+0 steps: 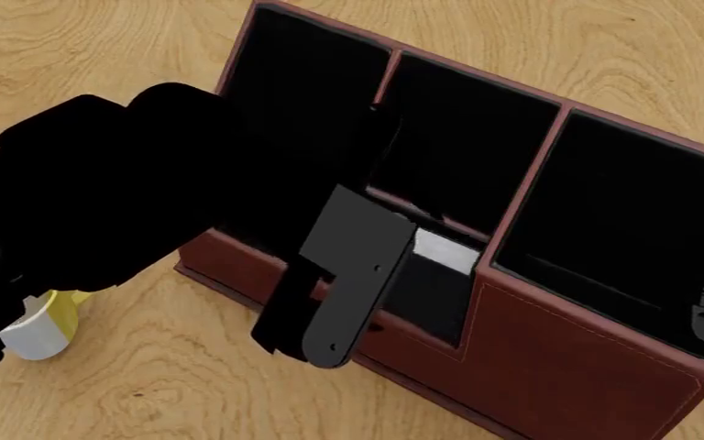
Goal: Pick up the book and place it in the back compartment of the caddy.
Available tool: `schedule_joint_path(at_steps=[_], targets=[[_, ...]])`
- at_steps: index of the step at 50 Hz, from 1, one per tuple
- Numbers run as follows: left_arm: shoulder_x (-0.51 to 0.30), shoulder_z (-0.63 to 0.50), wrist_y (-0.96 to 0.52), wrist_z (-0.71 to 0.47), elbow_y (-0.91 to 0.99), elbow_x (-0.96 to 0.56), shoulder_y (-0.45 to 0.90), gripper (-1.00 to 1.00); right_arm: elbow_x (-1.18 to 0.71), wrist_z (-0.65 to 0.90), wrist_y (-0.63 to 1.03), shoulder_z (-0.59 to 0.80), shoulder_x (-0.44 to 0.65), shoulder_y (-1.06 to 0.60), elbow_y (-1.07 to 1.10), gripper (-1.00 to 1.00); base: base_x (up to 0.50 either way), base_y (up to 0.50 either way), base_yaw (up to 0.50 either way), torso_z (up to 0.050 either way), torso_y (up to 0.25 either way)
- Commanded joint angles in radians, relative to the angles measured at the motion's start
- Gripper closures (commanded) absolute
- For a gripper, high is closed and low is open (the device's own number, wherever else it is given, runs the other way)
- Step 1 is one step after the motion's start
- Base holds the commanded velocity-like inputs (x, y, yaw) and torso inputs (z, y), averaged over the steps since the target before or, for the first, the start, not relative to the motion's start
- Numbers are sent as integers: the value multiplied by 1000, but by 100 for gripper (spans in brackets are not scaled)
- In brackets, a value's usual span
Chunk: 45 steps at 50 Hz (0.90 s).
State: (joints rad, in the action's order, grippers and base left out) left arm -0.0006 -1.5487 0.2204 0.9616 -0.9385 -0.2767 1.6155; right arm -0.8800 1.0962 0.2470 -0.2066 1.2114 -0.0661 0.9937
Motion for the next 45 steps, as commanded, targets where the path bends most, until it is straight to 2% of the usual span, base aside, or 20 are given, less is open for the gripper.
schedule_joint_path(at_steps=[1, 21, 28, 45], targets=[[0, 6, 9, 1, -14, -26, 25, -100, -2, 1, -3, 1, 2, -2, 0, -100, 0, 0, 0, 0, 0], [-3, 22, 67, 8, -95, -68, 67, -100, -20, 18, -4, 2, 15, -16, 17, -100, 0, 0, 0, 0, 0], [-90, 23, -5, -16, 65, -83, 77, -100, -18, 21, -7, 21, 16, -29, 18, -100, 0, 0, 0, 0, 0], [-259, 58, -127, -84, 323, -144, 87, -100, -10, 28, -15, 59, 17, -55, 18, -100, 0, 0, 0, 0, 0]])
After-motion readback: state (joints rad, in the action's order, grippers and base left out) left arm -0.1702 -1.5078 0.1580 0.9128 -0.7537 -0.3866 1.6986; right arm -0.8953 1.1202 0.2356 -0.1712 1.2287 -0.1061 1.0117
